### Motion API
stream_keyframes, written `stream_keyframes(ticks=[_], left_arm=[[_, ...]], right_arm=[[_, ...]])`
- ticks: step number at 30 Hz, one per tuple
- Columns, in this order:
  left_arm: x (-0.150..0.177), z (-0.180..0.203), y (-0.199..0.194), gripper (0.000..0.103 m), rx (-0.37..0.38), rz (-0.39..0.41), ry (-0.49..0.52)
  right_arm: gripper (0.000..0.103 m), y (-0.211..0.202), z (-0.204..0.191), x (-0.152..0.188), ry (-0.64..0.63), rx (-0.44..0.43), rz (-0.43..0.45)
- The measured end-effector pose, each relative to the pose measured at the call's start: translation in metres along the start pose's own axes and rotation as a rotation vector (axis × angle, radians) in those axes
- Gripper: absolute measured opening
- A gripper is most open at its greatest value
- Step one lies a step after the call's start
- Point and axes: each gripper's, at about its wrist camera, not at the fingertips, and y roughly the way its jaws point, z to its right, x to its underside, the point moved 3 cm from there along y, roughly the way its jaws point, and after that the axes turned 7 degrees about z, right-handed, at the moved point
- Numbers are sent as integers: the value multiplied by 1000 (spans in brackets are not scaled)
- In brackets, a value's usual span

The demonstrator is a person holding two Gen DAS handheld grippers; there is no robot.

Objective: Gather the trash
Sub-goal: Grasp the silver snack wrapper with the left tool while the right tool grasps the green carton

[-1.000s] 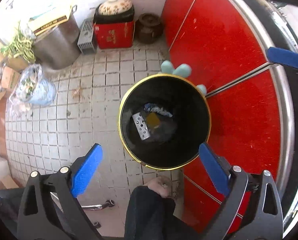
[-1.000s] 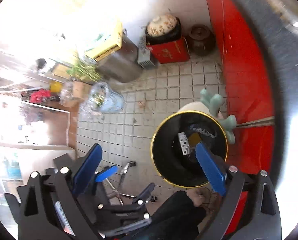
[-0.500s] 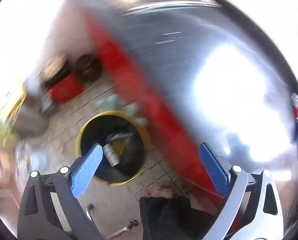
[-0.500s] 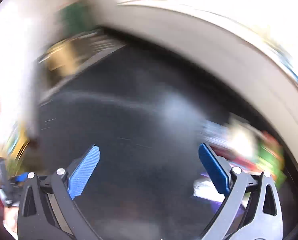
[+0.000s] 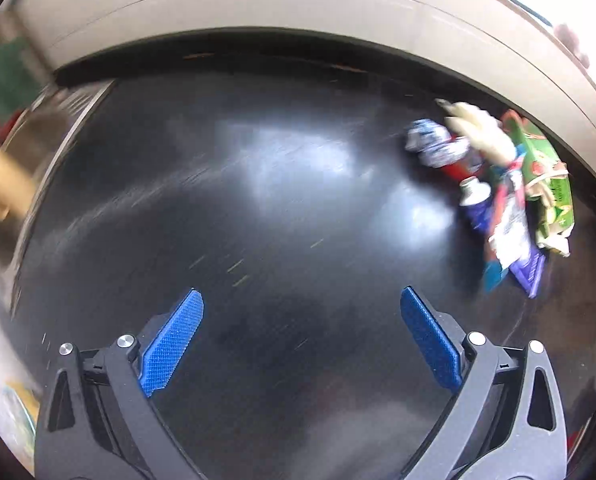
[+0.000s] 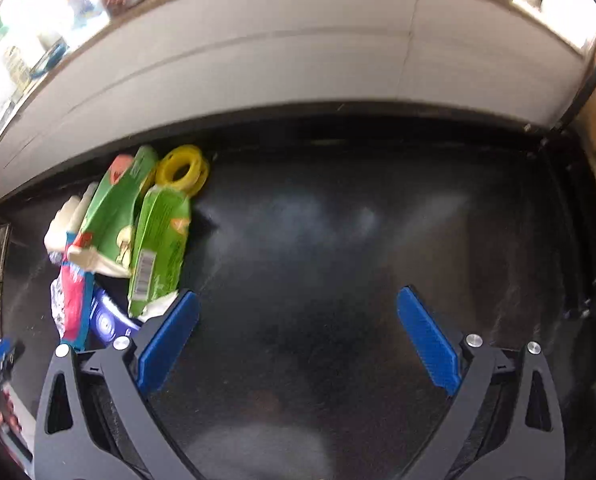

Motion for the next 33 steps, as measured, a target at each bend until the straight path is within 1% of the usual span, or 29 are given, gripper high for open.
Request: stream_keyframes(ticks=[1,3,5,8,10,11,12,13,14,15,16,17,18,19,20,21,22,23,24,25,26,27,33], left_arm=[[-8,9,3,96,23,-2,20],[-19,38,8,96,73,-1,73],[-30,64,18,96,106,-6,126],[-40,89,34,96,110,-26,177],[-44,100,45,96,112,-46,199],[-46,103,50,96,112,-53,212],[-45,106,54,96,116,-64,227],[-43,109,57,96,124,-74,238],[-43,112,60,96,132,-85,244],[-42,115,63,95,151,-101,245],[-40,116,65,94,178,-115,237],[-38,117,67,88,199,-122,230],[-35,118,69,72,237,-145,212],[-34,125,71,71,255,-141,206],[-33,128,68,55,289,-130,209],[-30,130,66,31,328,-137,206],[-29,131,66,23,379,-162,182],[-27,134,68,6,405,-186,154],[-25,136,69,0,420,-191,148],[-23,138,68,0,416,-186,160],[-21,140,66,0,408,-177,175],[-19,142,62,0,402,-170,187],[-8,145,36,0,344,-117,215]], right_arm=[[96,5,-7,2,-3,-18,-9],[96,14,-27,4,-3,-62,-28],[96,26,-41,-2,-4,-73,-35],[96,48,-66,-18,-8,-64,-37],[96,60,-80,-26,12,-69,-37],[94,63,-84,-29,17,-72,-36],[84,68,-89,-30,15,-69,-39],[77,75,-93,-31,7,-61,-48],[64,83,-97,-31,4,-62,-73],[61,88,-99,-30,12,-76,-87],[61,91,-100,-30,26,-101,-93],[61,93,-102,-30,29,-115,-95],[60,94,-104,-31,22,-119,-95],[59,94,-105,-31,14,-127,-93],[55,95,-108,-32,6,-142,-93],[45,96,-110,-32,4,-158,-97],[39,96,-113,-32,10,-194,-105],[39,96,-116,-33,10,-196,-106],[37,95,-119,-32,0,-198,-100],[35,95,-120,-32,6,-209,-98],[21,92,-119,-31,22,-224,-93],[12,85,-119,-29,25,-222,-77],[10,56,-94,-30,45,-193,0]])
